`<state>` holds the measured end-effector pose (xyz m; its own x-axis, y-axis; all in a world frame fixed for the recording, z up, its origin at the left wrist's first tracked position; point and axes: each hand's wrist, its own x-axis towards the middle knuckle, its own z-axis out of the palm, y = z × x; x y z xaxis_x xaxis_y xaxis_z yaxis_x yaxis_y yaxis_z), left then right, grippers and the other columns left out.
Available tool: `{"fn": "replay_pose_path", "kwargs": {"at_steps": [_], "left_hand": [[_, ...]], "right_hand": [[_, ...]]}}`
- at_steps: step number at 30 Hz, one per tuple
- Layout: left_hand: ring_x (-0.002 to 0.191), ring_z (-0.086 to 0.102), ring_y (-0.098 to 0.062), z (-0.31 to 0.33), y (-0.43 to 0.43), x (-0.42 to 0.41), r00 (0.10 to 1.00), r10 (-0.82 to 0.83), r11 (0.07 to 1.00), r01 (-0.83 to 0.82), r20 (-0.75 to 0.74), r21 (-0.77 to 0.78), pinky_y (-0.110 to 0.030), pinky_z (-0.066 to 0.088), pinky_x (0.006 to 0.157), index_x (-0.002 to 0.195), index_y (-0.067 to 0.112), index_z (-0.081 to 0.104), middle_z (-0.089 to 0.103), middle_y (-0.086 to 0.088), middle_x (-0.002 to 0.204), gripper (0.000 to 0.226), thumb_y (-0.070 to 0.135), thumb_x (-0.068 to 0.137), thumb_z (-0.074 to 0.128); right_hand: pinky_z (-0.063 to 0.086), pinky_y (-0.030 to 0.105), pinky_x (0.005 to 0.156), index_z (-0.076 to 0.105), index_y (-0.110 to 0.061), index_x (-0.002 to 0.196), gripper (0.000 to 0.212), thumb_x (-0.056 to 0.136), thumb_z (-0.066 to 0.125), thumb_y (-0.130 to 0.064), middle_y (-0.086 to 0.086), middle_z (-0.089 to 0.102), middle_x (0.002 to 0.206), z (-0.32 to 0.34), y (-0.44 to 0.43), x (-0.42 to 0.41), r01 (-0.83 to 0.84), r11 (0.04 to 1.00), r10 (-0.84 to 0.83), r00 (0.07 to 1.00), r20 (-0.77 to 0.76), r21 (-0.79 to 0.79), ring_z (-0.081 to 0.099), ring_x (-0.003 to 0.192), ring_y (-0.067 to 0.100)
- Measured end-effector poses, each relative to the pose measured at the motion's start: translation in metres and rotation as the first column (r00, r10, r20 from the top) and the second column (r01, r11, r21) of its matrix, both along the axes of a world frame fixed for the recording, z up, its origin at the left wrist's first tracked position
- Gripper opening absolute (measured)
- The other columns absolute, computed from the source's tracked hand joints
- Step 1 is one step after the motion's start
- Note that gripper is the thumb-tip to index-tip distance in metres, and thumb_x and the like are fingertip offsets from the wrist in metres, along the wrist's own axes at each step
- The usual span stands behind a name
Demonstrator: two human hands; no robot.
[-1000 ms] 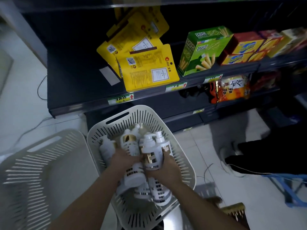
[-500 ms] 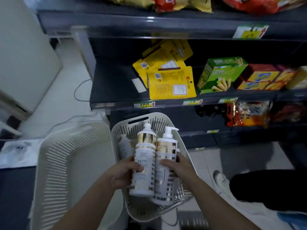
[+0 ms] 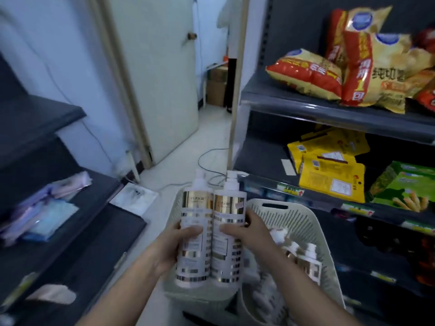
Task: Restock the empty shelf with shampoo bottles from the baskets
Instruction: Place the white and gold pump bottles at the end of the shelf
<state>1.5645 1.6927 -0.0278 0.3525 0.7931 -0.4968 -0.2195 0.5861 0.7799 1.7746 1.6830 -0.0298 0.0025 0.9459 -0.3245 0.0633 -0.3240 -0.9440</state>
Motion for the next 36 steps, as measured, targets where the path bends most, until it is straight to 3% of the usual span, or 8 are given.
{"fn": "replay_pose_path", "kwargs": {"at_steps": [3, 8, 11, 17, 20, 26, 30, 36], "left_hand": [[0.098, 0.068, -0.041, 0.020, -0.013, -0.053, 0.991, 0.132, 0.990, -0.131, -0.031, 0.044, -0.047, 0.058, 0.076, 0.119, -0.001, 0.058, 0.067, -0.028, 0.113, 0.055, 0.000, 0.067, 0.076], [0.106, 0.065, -0.039, 0.049, -0.027, -0.141, 0.962, 0.256, 0.954, -0.235, -0.092, 0.186, -0.056, 0.049, 0.095, 0.120, 0.007, 0.059, 0.067, -0.022, 0.117, 0.067, 0.004, 0.057, 0.082], [0.106, 0.066, -0.038, 0.063, -0.030, -0.196, 0.941, 0.315, 0.928, -0.278, -0.123, 0.250, -0.051, 0.052, 0.090, 0.120, 0.006, 0.058, 0.068, -0.020, 0.115, 0.064, 0.001, 0.060, 0.079], [0.104, 0.068, -0.033, 0.094, -0.026, -0.299, 0.890, 0.413, 0.870, -0.323, -0.194, 0.373, -0.051, 0.051, 0.092, 0.119, 0.011, 0.059, 0.071, -0.014, 0.111, 0.071, 0.007, 0.054, 0.085], [0.098, 0.070, -0.028, 0.109, -0.020, -0.340, 0.836, 0.500, 0.825, -0.380, -0.227, 0.418, -0.042, 0.054, 0.082, 0.112, 0.015, 0.060, 0.074, -0.008, 0.101, 0.063, 0.004, 0.054, 0.080], [0.093, 0.071, -0.027, 0.136, 0.002, -0.404, 0.771, 0.593, 0.759, -0.438, -0.234, 0.482, -0.045, 0.055, 0.077, 0.110, 0.014, 0.058, 0.075, -0.005, 0.096, 0.060, 0.002, 0.058, 0.085], [0.098, 0.070, -0.029, 0.151, 0.028, -0.438, 0.744, 0.636, 0.721, -0.478, -0.205, 0.502, -0.052, 0.053, 0.089, 0.111, 0.013, 0.058, 0.074, -0.008, 0.100, 0.064, 0.001, 0.055, 0.086], [0.098, 0.070, -0.028, 0.167, 0.079, -0.480, 0.683, 0.704, 0.658, -0.522, -0.196, 0.544, -0.055, 0.051, 0.092, 0.114, 0.015, 0.057, 0.074, -0.008, 0.102, 0.071, 0.002, 0.051, 0.088]], "right_hand": [[0.056, 0.022, 0.065, 0.064, -0.022, 0.111, 0.048, 0.070, 0.087, -0.016, -0.005, 0.075, 0.099, 0.015, 0.013, -0.053, -0.104, 0.994, 0.103, 0.995, 0.016, 0.039, 0.073, 0.082, 0.009], [0.058, 0.024, 0.065, 0.064, -0.022, 0.108, 0.049, 0.066, 0.087, -0.010, -0.002, 0.076, 0.098, 0.039, 0.030, -0.146, -0.261, 0.959, 0.260, 0.965, 0.027, 0.109, 0.074, 0.081, 0.010], [0.055, 0.018, 0.061, 0.064, -0.023, 0.106, 0.047, 0.067, 0.086, -0.009, -0.002, 0.076, 0.095, 0.052, 0.041, -0.203, -0.334, 0.931, 0.334, 0.942, 0.022, 0.148, 0.073, 0.079, 0.007], [0.057, 0.033, 0.075, 0.061, -0.024, 0.109, 0.051, 0.066, 0.088, -0.013, 0.000, 0.075, 0.097, 0.075, 0.072, -0.309, -0.383, 0.900, 0.382, 0.923, 0.044, 0.211, 0.072, 0.089, 0.017], [0.058, 0.034, 0.078, 0.061, -0.022, 0.112, 0.056, 0.065, 0.089, -0.014, -0.001, 0.075, 0.100, 0.088, 0.088, -0.353, -0.397, 0.881, 0.395, 0.917, 0.060, 0.257, 0.071, 0.092, 0.017], [0.055, 0.029, 0.071, 0.063, -0.021, 0.105, 0.048, 0.066, 0.088, -0.013, -0.002, 0.075, 0.095, 0.121, 0.121, -0.419, -0.443, 0.835, 0.434, 0.895, 0.103, 0.327, 0.071, 0.086, 0.014], [0.055, 0.030, 0.070, 0.061, -0.021, 0.107, 0.048, 0.068, 0.086, -0.010, 0.000, 0.074, 0.098, 0.139, 0.155, -0.456, -0.468, 0.807, 0.460, 0.881, 0.114, 0.361, 0.071, 0.090, 0.018], [0.056, 0.028, 0.073, 0.061, -0.022, 0.105, 0.046, 0.068, 0.084, -0.008, -0.003, 0.074, 0.096, 0.161, 0.215, -0.503, -0.520, 0.746, 0.508, 0.848, 0.150, 0.416, 0.071, 0.087, 0.012]]}}
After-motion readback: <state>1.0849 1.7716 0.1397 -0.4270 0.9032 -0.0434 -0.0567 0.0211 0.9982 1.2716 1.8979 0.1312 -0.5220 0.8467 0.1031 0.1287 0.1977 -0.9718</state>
